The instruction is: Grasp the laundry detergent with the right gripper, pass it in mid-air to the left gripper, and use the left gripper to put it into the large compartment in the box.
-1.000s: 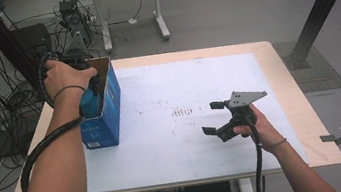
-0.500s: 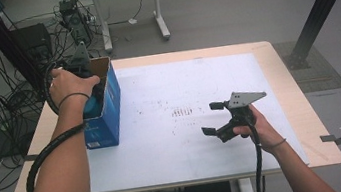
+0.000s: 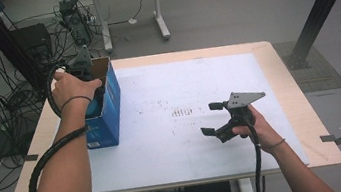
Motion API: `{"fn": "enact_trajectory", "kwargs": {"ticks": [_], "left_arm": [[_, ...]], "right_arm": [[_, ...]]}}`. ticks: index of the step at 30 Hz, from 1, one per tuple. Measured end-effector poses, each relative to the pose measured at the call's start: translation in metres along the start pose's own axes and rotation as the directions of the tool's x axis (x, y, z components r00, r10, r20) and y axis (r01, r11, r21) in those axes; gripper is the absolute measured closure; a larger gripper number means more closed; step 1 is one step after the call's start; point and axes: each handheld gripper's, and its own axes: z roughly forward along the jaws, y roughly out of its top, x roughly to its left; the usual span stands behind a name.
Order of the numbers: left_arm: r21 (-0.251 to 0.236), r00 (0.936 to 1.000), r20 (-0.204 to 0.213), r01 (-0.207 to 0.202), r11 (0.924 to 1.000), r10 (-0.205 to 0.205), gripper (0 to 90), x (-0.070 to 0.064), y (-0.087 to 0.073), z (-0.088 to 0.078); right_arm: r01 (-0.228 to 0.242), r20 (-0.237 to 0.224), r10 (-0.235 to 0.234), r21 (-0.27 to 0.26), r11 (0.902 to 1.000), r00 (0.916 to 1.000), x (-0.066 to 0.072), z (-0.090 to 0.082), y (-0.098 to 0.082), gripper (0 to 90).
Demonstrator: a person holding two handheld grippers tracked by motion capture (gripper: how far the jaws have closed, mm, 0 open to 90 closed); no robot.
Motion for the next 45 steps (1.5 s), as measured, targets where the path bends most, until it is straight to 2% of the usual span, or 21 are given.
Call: {"fn": "enact_trajectory", "kwargs": {"ticks": [21, 30, 45], "left_arm": [[0.000, 1.0000, 0.001, 0.001, 1.0000, -0.001, 37.1, -0.0001, -0.0010, -0.0001], [0.001, 0.9999, 0.008, 0.015, 0.9999, -0.015, 37.2, 0.0034, -0.0018, 0.0001], [0.006, 0.9999, 0.006, 0.009, 0.9999, -0.009, 37.2, 0.0021, -0.0012, -0.0003]], "right_arm": [[-0.001, 0.005, 0.001, 0.000, 1.0000, 1.0000, 0.0003, -0.0003, 0.0005, 2.5], [-0.001, 0.003, 0.001, 0.000, 1.0000, 1.0000, -0.0001, -0.0011, 0.0004, 2.5], [0.001, 0.004, -0.001, -0.005, 1.0000, 1.0000, -0.0002, -0.0004, 0.0003, 2.5]]}}
